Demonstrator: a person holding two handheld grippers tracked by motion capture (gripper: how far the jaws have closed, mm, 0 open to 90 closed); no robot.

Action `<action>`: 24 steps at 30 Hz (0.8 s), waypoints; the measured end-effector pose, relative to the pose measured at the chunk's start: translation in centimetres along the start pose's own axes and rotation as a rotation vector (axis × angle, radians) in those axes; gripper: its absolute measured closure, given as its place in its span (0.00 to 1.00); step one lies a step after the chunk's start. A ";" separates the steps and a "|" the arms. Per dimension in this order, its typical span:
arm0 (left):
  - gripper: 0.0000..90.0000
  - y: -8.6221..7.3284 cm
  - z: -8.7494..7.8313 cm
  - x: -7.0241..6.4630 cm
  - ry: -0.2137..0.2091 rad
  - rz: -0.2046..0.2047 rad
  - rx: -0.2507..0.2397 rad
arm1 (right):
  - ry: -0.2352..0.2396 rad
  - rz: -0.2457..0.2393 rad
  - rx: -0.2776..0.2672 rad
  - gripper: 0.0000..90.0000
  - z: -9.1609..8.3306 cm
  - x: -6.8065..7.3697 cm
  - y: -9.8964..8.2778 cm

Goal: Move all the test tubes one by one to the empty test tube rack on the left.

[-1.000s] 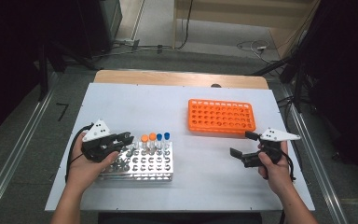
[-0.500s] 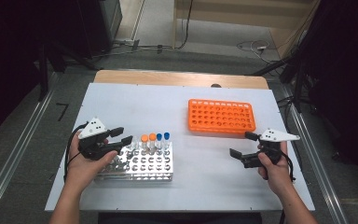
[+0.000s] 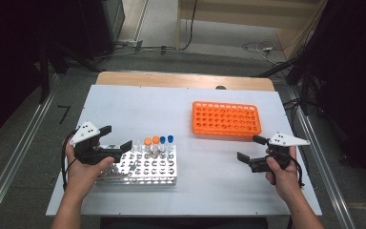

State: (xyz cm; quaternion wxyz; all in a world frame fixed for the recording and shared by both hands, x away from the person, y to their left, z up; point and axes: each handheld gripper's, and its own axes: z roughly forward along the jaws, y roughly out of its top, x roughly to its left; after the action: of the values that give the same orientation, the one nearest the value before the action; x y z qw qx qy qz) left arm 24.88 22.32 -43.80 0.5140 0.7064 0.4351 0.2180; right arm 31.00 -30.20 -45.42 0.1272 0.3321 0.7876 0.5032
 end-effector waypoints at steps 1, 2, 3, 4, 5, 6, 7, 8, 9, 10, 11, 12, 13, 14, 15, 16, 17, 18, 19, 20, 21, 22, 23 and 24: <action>0.02 -0.1 -0.1 0.0 -0.001 0.001 0.000 | -0.001 -0.001 -0.002 0.00 -0.1 0.0 0.0; 0.00 -0.3 -0.2 0.0 -0.006 0.002 -0.002 | -0.005 -0.003 -0.004 0.00 -0.1 -0.1 0.0; 0.00 -0.4 -0.3 -0.1 -0.006 -0.004 -0.007 | -0.004 -0.001 -0.005 0.00 -0.2 0.0 -0.1; 0.00 -0.4 -0.4 -0.1 -0.006 -0.008 -0.015 | -0.006 -0.004 -0.007 0.00 -0.3 -0.1 -0.1; 0.00 -0.5 -0.5 -0.1 -0.004 -0.008 -0.017 | -0.008 -0.004 -0.009 0.00 -0.5 -0.1 -0.2; 0.00 -0.5 -0.7 -0.1 -0.006 -0.015 -0.026 | -0.009 -0.003 -0.009 0.00 -0.6 -0.1 -0.3; 0.00 -0.6 -0.8 -0.1 -0.005 -0.017 -0.028 | -0.012 0.003 -0.011 0.00 -0.8 -0.2 -0.3; 0.00 -0.7 -0.9 -0.2 -0.003 -0.016 -0.029 | -0.016 0.006 -0.013 0.00 -1.0 -0.2 -0.4; 0.00 -0.8 -1.0 -0.3 -0.005 -0.012 -0.028 | -0.019 0.006 -0.014 0.00 -1.1 -0.3 -0.5; 0.00 -0.9 -1.1 -0.3 -0.004 -0.010 -0.029 | -0.019 0.006 -0.015 0.00 -1.2 -0.3 -0.6; 0.00 -1.0 -1.2 -0.4 -0.003 -0.008 -0.031 | -0.021 0.008 -0.014 0.00 -1.4 -0.3 -0.7; 0.00 -1.0 -1.4 -0.5 0.000 -0.004 -0.032 | -0.023 0.005 -0.014 0.00 -1.5 -0.3 -0.8; 0.00 -1.1 -1.5 -0.6 -0.002 -0.003 -0.033 | -0.023 0.003 -0.013 0.00 -1.6 -0.3 -0.9; 0.00 -1.2 -1.7 -0.7 -0.004 -0.006 -0.037 | -0.026 0.005 -0.011 0.00 -1.7 -0.3 -1.0; 0.00 -1.2 -1.8 -0.8 -0.001 0.000 -0.037 | -0.030 0.004 -0.010 0.00 -1.9 -0.3 -1.2; 0.00 -1.3 -1.9 -0.9 0.002 0.001 -0.040 | -0.032 0.006 -0.007 0.00 -2.1 -0.3 -1.3; 0.00 -1.5 -2.0 -0.9 0.005 -0.002 -0.044 | -0.036 0.006 -0.008 0.00 -2.2 -0.3 -1.5; 0.00 -1.6 -2.1 -1.0 0.006 -0.003 -0.047 | -0.039 0.005 -0.006 0.00 -2.5 -0.3 -1.7; 0.00 -1.7 -2.2 -1.0 0.004 -0.004 -0.046 | -0.044 0.008 -0.004 0.00 -2.6 -0.4 -1.8; 0.00 -1.8 -2.3 -1.0 0.004 -0.005 -0.047 | -0.047 0.010 -0.004 0.00 -2.8 -0.4 -2.0; 0.00 -1.9 -2.3 -1.1 0.005 -0.006 -0.045 | -0.053 0.012 -0.005 0.00 -3.0 -0.5 -2.1; 0.00 -2.1 -2.5 -1.1 0.003 -0.002 -0.045 | -0.056 0.012 -0.004 0.00 -3.2 -0.5 -2.3; 0.00 -2.2 -2.6 -1.1 0.005 0.001 -0.045 | -0.062 0.016 -0.003 0.00 -3.4 -0.6 -2.4; 0.00 -2.3 -2.7 -1.1 0.005 -0.001 -0.047 | -0.067 0.019 -0.004 0.00 -3.7 -0.7 -2.6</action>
State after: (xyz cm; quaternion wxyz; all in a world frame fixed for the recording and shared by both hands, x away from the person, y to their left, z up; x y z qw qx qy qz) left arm 21.35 23.04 -44.71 0.5296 0.6934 0.4315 0.2293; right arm 28.52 -33.95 -46.13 0.1493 0.3561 0.7786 0.4947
